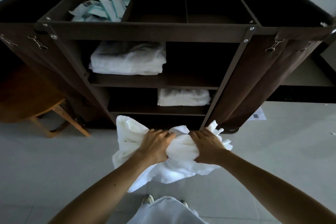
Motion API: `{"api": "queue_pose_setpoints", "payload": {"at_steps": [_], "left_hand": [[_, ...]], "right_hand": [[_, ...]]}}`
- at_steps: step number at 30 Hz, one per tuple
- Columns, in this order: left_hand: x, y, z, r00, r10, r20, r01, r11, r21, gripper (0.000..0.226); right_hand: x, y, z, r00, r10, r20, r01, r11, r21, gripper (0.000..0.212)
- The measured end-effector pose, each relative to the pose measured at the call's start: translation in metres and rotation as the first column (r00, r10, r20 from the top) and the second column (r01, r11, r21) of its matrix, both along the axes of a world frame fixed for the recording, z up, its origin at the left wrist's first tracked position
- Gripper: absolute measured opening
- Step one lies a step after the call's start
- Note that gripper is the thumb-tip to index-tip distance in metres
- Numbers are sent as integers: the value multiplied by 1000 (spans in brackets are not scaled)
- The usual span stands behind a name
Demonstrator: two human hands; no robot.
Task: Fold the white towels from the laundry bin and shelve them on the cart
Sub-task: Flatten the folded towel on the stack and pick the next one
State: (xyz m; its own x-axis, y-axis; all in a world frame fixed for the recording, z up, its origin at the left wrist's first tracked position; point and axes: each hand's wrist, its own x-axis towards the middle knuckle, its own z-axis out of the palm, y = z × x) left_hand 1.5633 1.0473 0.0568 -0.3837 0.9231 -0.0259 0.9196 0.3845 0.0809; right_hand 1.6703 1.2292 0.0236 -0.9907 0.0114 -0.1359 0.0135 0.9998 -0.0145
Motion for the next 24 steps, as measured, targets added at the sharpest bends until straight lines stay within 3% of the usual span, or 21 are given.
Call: {"api": "queue_pose_setpoints", "payload": {"at_steps": [5,13,19,24], "left_hand": [[1,3,-12,998,-52,44,50,998,30,58],[6,-6,-36,995,-75,71,71,996,62,61],[11,-3,-49,990,-92,108,88,995,46,60],[13,-1,-54,984,-152,95,144,985,91,67]], "right_hand": [[6,-5,-13,996,-64,-68,60,996,-67,71],[19,-14,-29,992,-108,-72,93,979,-182,70],[28,-13,-22,993,-86,84,96,988,-121,62],[34,-21,-16,971,-113,213,123,992,-35,79]]}}
